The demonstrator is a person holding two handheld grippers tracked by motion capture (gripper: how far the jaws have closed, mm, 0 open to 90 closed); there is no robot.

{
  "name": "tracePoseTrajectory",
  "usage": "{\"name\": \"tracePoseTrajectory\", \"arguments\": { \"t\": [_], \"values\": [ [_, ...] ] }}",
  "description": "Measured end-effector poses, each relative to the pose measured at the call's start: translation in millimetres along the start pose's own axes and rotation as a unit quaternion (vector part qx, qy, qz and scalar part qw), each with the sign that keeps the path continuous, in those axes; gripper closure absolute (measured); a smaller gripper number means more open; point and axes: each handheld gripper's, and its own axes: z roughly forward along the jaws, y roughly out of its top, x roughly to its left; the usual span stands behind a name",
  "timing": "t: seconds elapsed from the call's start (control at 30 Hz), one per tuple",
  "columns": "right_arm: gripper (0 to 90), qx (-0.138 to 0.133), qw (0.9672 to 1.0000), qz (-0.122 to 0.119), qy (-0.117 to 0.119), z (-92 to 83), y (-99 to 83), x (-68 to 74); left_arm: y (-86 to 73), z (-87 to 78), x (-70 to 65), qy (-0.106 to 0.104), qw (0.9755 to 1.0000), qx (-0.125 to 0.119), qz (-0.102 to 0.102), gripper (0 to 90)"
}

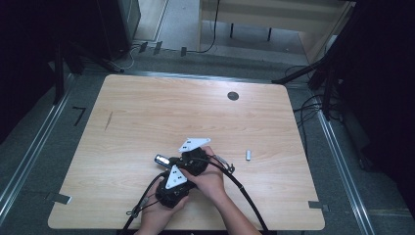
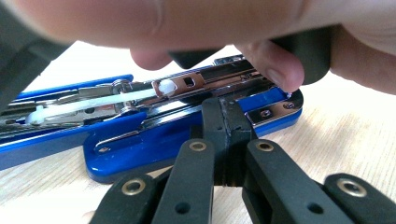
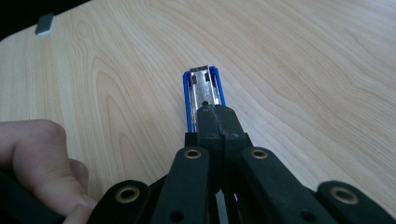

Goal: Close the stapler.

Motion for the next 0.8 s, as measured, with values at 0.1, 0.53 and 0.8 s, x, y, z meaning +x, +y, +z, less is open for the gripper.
{"name": "tracePoseTrajectory", "arguments": {
  "t": [0.1, 0.53, 0.8],
  "values": [
    [90.0, -0.012, 0.9999, -0.002, -0.002, -2.4, -0.7, 0.3, 0.0, 0.0, 0.2, -0.001, 1.0000, 0.000, -0.001, 90.0],
    [90.0, -0.052, 0.9985, 0.015, -0.010, -27.8, 0.5, -9.7, 0.0, 0.0, 0.2, -0.002, 1.0000, 0.000, -0.001, 90.0],
    [90.0, -0.072, 0.9963, 0.027, -0.037, -53.9, -6.4, -26.1, 0.0, 0.0, 0.3, -0.002, 1.0000, 0.000, -0.001, 90.0]
  ]
}}
